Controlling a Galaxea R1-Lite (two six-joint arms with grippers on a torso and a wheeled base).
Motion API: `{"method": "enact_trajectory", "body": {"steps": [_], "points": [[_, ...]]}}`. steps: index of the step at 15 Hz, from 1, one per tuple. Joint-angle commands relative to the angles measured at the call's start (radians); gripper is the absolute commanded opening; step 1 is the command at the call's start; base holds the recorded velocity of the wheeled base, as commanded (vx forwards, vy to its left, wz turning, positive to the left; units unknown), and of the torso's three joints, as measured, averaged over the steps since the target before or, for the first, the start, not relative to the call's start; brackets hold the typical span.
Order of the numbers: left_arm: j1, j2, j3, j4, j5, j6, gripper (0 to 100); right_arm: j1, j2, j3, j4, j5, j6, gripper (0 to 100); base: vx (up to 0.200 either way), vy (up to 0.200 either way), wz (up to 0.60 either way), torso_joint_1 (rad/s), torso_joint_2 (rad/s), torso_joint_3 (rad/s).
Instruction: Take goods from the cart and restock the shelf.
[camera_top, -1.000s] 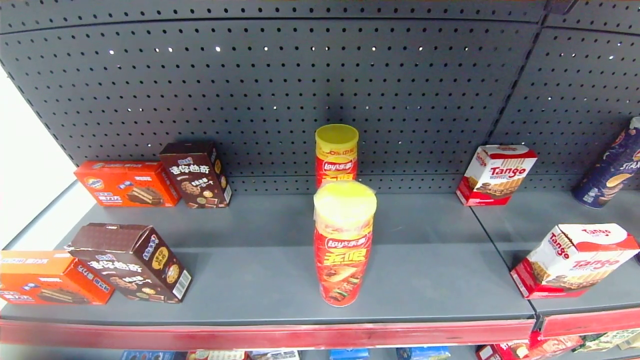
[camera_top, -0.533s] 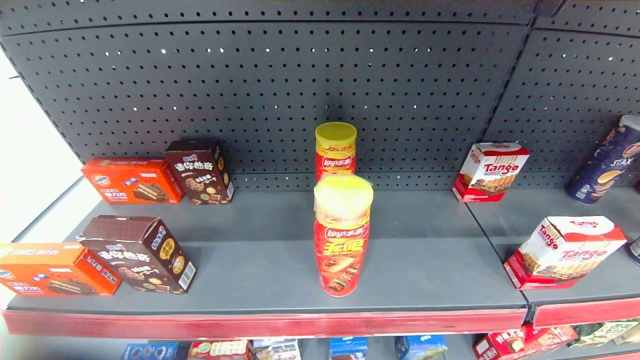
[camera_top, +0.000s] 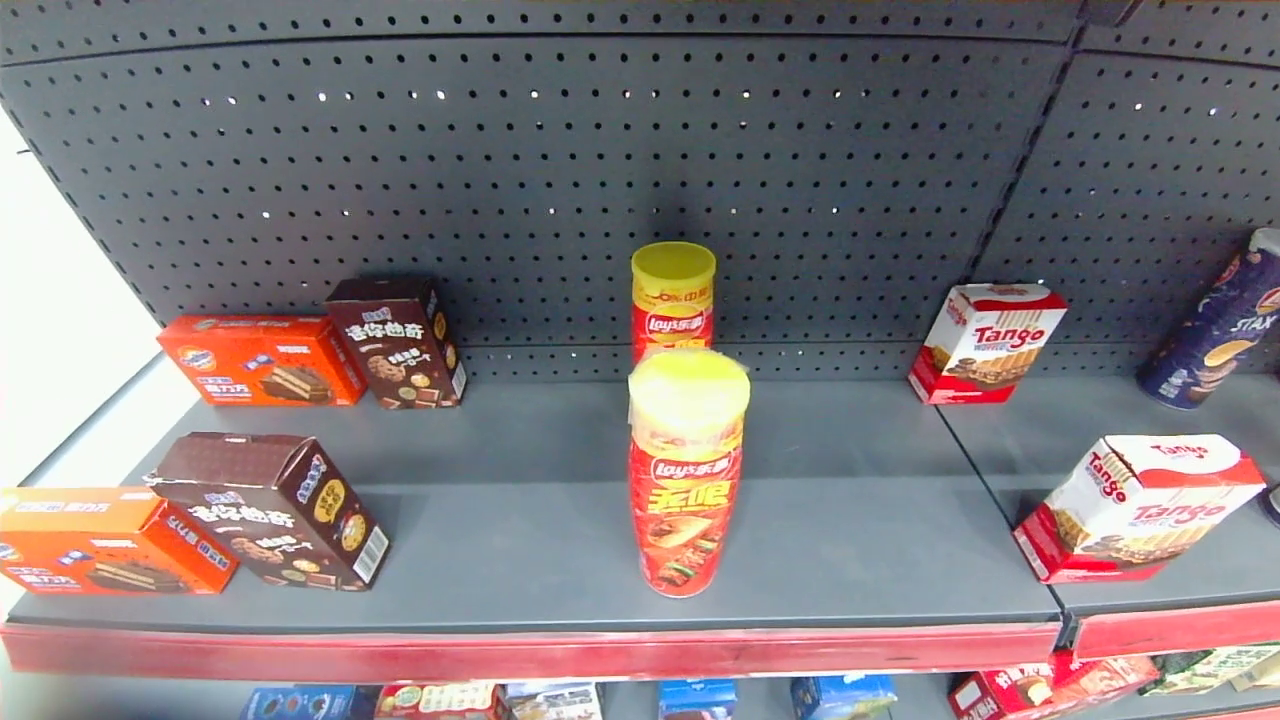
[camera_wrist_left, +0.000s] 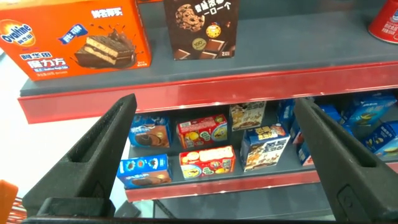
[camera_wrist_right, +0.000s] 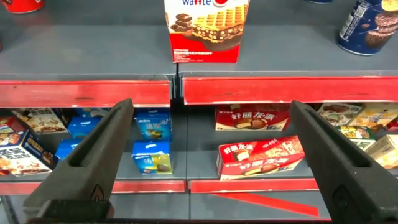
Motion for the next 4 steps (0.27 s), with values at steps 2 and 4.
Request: {"method": "enact_trajectory", "body": {"steps": [2, 4], "points": [[0.0, 0.001, 0.0, 0.0, -0.001, 0.0, 100, -0.001, 0.001, 0.0, 0.0, 0.0, 0.0, 100, 0.0, 0.0, 0.0, 0.0, 0.0, 0.0], [0.0, 0.001, 0.0, 0.0, 0.001, 0.0, 100, 0.001, 0.001, 0.0, 0.0, -0.001, 0.004, 100, 0.0, 0.0, 0.0, 0.0, 0.0, 0.0]]}}
